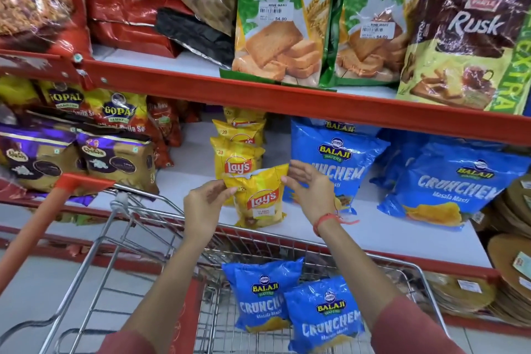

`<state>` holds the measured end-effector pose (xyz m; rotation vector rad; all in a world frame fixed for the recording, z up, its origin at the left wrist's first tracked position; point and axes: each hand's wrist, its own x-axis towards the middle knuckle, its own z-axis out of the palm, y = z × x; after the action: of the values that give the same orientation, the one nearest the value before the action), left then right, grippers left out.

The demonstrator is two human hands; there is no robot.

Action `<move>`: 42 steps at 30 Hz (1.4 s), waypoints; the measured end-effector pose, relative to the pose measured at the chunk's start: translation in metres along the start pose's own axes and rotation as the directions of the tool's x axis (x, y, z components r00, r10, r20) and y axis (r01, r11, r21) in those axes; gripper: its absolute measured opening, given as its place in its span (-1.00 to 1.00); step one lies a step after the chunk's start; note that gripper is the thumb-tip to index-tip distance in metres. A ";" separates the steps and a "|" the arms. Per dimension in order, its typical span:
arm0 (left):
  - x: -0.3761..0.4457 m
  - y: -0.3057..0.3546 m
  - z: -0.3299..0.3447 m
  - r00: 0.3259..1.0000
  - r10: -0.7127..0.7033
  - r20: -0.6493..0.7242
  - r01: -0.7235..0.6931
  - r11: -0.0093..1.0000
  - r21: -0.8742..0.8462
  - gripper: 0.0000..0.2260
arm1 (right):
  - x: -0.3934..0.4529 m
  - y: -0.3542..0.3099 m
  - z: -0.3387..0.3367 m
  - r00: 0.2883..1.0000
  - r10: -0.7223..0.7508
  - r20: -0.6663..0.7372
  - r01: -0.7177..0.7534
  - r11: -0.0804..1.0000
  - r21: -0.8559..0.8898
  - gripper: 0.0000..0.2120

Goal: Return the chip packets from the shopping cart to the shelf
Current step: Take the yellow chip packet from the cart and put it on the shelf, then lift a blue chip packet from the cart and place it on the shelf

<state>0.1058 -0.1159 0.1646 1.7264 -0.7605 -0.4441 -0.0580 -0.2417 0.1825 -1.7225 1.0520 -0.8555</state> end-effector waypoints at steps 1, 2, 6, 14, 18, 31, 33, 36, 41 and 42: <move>-0.006 -0.003 0.000 1.000 -0.004 -0.013 0.004 1.000 0.001 -0.82 | -0.004 0.005 -0.001 1.000 0.001 -0.009 -0.001 1.000 0.016 -0.66; -0.012 -0.007 0.001 1.000 -0.014 -0.028 0.014 1.000 -0.006 -0.80 | -0.010 0.011 -0.003 1.000 -0.003 -0.019 0.003 1.000 0.022 -0.66; -0.042 -0.033 0.009 0.990 -0.114 -0.077 0.115 0.993 0.011 -0.80 | -0.045 0.045 -0.021 0.998 0.032 -0.052 -0.031 0.999 0.012 -0.78; -0.117 -0.045 0.065 0.994 -0.109 0.006 0.108 0.992 0.072 -0.95 | -0.107 0.127 -0.085 0.992 -0.043 -0.121 -0.011 0.911 -0.411 -0.90; -0.150 -0.080 0.099 0.934 -0.307 0.185 0.274 0.944 0.186 -0.78 | -0.128 0.156 -0.109 0.992 -0.082 -0.091 0.012 0.801 -0.599 -0.83; -0.170 -0.104 0.133 0.849 -0.447 0.281 0.239 0.800 0.551 -0.82 | -0.111 0.194 -0.141 0.920 0.365 0.143 -0.133 0.635 -0.761 -0.85; -0.181 -0.098 0.126 0.863 -0.419 0.283 0.230 0.824 0.518 -0.86 | -0.114 0.180 -0.142 0.873 0.442 0.207 -0.178 0.682 -0.709 -0.87; -0.192 -0.086 0.111 0.897 -0.336 0.288 0.184 0.875 0.447 -0.89 | -0.133 0.161 -0.157 0.904 0.382 0.193 -0.131 0.676 -0.725 -0.89; -0.190 -0.045 0.081 0.940 -0.207 0.272 0.137 0.957 0.255 -0.90 | -0.156 0.116 -0.187 0.997 0.026 0.077 0.022 0.820 -0.571 -0.89; -0.187 -0.033 0.075 0.951 -0.172 0.258 0.120 0.972 0.203 -0.90 | -0.156 0.101 -0.192 0.998 -0.023 0.065 0.055 0.829 -0.556 -0.88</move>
<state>-0.0681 -0.0356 0.0950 1.9274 -0.8967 -0.7470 -0.3161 -0.1869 0.1384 -2.2454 1.3213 -0.5413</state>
